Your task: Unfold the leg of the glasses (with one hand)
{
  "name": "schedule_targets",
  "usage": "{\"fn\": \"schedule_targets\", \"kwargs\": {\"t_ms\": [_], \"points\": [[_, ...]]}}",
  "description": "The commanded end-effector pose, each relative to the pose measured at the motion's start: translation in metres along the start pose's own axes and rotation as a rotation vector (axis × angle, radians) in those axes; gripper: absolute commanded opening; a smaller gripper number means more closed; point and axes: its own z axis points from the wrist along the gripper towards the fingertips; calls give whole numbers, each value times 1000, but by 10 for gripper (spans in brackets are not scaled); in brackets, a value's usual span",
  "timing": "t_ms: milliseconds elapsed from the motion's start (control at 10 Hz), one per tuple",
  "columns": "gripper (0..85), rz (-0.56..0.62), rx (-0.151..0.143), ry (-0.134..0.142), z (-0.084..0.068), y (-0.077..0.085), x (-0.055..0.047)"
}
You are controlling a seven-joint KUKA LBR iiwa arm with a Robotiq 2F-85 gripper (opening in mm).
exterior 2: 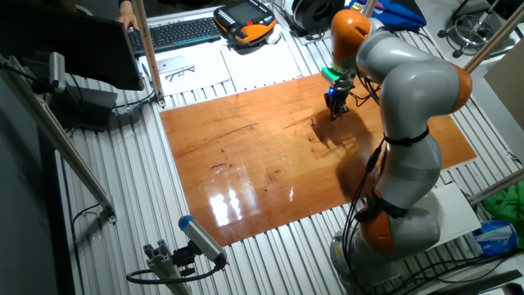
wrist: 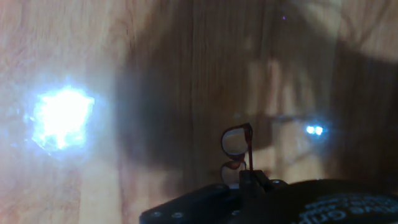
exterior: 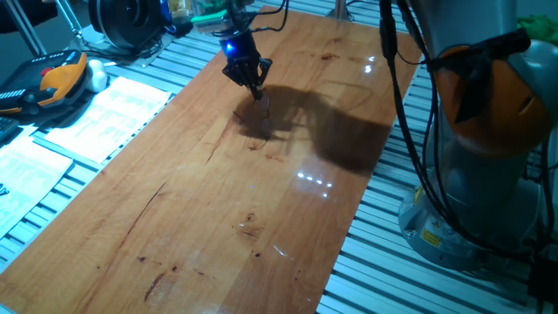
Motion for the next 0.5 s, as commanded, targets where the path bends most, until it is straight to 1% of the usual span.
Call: {"fn": "schedule_targets", "kwargs": {"t_ms": [0,100,200,300,400], "points": [[0,-13,14,-3,0,-1,0],[0,-30,53,-15,0,-2,0],[0,-43,76,-28,-1,-5,0],[0,-58,96,-36,-3,-10,-1],[0,-68,109,-34,-8,-16,-2]]}}
